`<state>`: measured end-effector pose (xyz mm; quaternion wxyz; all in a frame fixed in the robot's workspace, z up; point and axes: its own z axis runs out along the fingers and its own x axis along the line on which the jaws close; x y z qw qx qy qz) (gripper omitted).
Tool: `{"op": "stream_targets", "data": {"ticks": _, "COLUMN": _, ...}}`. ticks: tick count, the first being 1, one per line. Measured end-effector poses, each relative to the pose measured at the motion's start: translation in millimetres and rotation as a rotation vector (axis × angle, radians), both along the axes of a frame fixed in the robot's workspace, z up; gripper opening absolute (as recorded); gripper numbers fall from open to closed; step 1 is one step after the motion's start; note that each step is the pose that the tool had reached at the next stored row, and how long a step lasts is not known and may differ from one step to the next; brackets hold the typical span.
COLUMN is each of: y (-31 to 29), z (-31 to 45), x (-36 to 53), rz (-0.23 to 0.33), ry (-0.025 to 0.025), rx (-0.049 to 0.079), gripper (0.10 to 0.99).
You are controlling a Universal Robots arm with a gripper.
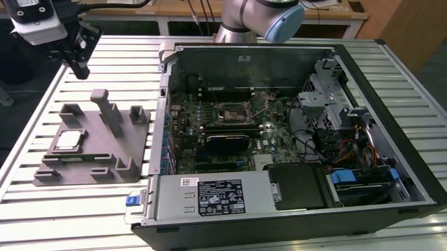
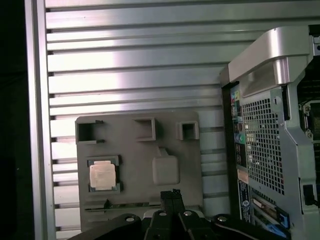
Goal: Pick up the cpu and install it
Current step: 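Reach for the cpu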
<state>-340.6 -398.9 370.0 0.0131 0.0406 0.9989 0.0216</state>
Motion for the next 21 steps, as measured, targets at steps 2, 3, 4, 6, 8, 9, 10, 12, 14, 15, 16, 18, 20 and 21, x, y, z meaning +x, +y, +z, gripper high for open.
{"op": "stream_targets", "data": {"ticks": 2, "y": 0.0, "z": -2.0, "x": -3.4, "rz": 0.0, "ry": -0.0001, "rx": 0.0, "gripper": 0.106}}
{"op": "stream_targets", "data": {"ticks": 3, "y": 0.0, "z": -3.0, "x": -5.0, "rz": 0.0, "ry": 0.0, "rx": 0.0, "gripper": 0.106}}
{"op": "stream_targets", "data": {"ticks": 4, "y": 0.0, "z": -4.1, "x": -6.5, "rz": 0.0, "ry": -0.0001, "rx": 0.0, "gripper": 0.106}}
{"op": "stream_targets", "data": {"ticks": 6, "y": 0.0, "z": -6.0, "x": -9.5, "rz": 0.0, "ry": 0.0, "rx": 0.0, "gripper": 0.106}}
{"op": "stream_targets", "data": {"ticks": 8, "y": 0.0, "z": -8.1, "x": -12.3, "rz": 0.0, "ry": -0.0001, "rx": 0.0, "gripper": 0.106}}
{"op": "stream_targets", "data": {"ticks": 9, "y": 0.0, "z": -9.0, "x": -13.5, "rz": 0.0, "ry": 0.0, "rx": 0.0, "gripper": 0.106}}
{"op": "stream_targets", "data": {"ticks": 10, "y": 0.0, "z": -9.9, "x": -14.7, "rz": 0.0, "ry": -0.0001, "rx": 0.0, "gripper": 0.106}}
{"op": "stream_targets", "data": {"ticks": 12, "y": 0.0, "z": -11.6, "x": -16.7, "rz": 0.0, "ry": -0.0001, "rx": 0.0, "gripper": 0.106}}
{"op": "stream_targets", "data": {"ticks": 14, "y": 0.0, "z": -13.1, "x": -18.6, "rz": 0.0, "ry": -0.0001, "rx": 0.0, "gripper": 0.106}}
{"op": "stream_targets", "data": {"ticks": 15, "y": 0.0, "z": -13.9, "x": -19.6, "rz": 0.0, "ry": 0.0, "rx": 0.0, "gripper": 0.106}}
{"op": "stream_targets", "data": {"ticks": 16, "y": 0.0, "z": -14.7, "x": -20.5, "rz": 0.0, "ry": -0.0001, "rx": 0.0, "gripper": 0.106}}
{"op": "stream_targets", "data": {"ticks": 18, "y": 0.0, "z": -16.3, "x": -22.3, "rz": 0.0, "ry": 0.0, "rx": 0.0, "gripper": 0.106}}
{"op": "stream_targets", "data": {"ticks": 20, "y": 0.0, "z": -17.9, "x": -24.0, "rz": 0.0, "ry": -0.0001, "rx": 0.0, "gripper": 0.106}}
{"op": "stream_targets", "data": {"ticks": 21, "y": 0.0, "z": -18.7, "x": -24.9, "rz": 0.0, "ry": 0.0, "rx": 0.0, "gripper": 0.106}}
